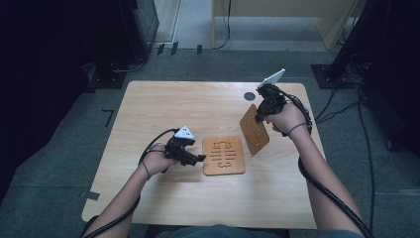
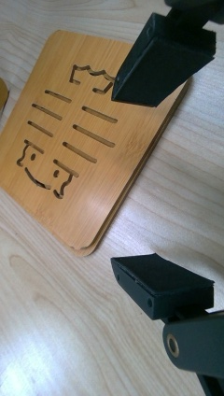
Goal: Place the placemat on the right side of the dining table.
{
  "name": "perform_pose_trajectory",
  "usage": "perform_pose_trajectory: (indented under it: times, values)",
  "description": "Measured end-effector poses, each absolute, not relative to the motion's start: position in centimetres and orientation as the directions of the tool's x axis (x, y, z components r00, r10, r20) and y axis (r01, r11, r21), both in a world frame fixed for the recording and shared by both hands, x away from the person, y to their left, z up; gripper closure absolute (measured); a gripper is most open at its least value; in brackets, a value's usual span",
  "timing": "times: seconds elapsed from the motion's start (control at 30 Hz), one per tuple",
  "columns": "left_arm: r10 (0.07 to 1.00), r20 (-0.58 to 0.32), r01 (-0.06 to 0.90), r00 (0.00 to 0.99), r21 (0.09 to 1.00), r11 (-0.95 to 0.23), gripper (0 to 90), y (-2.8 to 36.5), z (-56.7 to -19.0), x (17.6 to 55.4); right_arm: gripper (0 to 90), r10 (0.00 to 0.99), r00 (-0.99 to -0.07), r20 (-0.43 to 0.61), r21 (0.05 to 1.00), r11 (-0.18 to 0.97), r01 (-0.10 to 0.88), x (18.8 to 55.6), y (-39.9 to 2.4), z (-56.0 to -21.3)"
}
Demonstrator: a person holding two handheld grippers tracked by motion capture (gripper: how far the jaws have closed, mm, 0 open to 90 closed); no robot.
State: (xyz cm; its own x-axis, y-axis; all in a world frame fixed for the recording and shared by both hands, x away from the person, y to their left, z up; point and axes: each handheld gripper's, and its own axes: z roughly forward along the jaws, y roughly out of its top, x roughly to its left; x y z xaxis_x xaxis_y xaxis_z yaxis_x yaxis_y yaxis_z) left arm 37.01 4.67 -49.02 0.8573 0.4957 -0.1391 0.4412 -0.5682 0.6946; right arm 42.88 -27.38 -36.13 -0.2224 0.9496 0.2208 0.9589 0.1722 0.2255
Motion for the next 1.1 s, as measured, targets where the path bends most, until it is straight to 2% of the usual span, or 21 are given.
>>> perform_pose_trajectory:
  times: [1.1]
  values:
    - [0.49,-0.131,0.436,0.862,0.685,-0.583,16.3,4.4,-49.1,36.8,87.9,0.982,-0.06,0.178,0.196,0.024,0.98,43.7,-33.9,-35.7]
